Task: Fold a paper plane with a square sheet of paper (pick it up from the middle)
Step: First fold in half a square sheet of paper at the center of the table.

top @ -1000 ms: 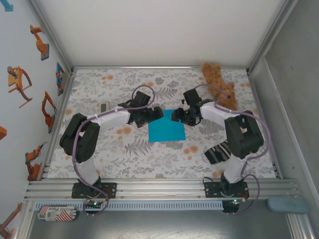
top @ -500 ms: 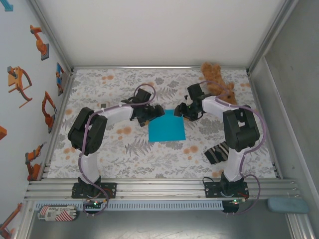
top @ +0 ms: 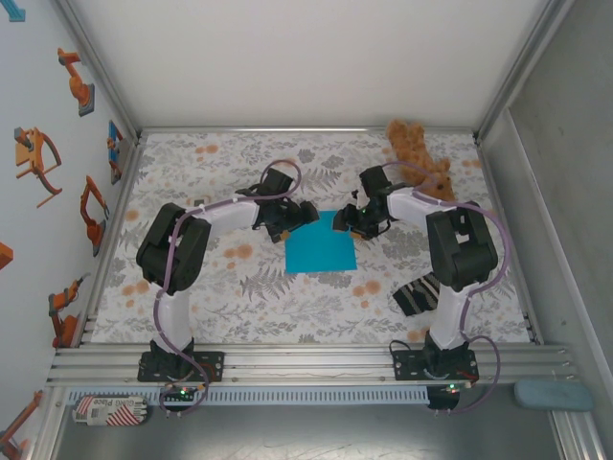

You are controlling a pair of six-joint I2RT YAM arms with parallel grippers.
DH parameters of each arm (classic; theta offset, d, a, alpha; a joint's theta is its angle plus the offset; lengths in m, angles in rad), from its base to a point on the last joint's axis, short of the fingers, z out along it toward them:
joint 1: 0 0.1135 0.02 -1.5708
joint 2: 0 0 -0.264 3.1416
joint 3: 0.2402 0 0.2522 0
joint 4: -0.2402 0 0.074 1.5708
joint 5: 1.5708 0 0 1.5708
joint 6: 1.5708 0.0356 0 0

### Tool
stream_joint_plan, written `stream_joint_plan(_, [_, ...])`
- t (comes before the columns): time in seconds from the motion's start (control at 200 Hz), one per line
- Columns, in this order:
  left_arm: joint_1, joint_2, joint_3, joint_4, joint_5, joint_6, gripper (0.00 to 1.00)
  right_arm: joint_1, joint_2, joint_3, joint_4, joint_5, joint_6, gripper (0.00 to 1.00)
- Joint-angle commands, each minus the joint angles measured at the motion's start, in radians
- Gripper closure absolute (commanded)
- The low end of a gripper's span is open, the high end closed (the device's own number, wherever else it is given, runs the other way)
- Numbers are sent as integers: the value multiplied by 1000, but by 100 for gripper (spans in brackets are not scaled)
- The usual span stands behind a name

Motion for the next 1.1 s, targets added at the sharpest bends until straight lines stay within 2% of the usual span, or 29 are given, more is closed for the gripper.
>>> stream_joint_plan(0.0, [4,31,-25,-19,12,-4,8,1,28,-19,-13,-10,-10,44])
stream_joint_plan(0.27, [18,30,-67,26,29,-32,6,1,63,-29,24,-34,-4,44])
stream_joint_plan(0.496, [40,9,-142,158,79,-87,0,1,80,-30,58,-70,20,45])
stream_joint_plan(0.691, [47,-12,-176,210,92,-87,2,8,92,-18,78,-97,28,45])
stream_joint_plan(1.012, [42,-8,-167,129,63,-50,0,81,138,9,141,-114,85,50])
stream_joint_plan(1.097, [39,-2,-157,90,43,-38,2,94,146,14,164,-120,107,51])
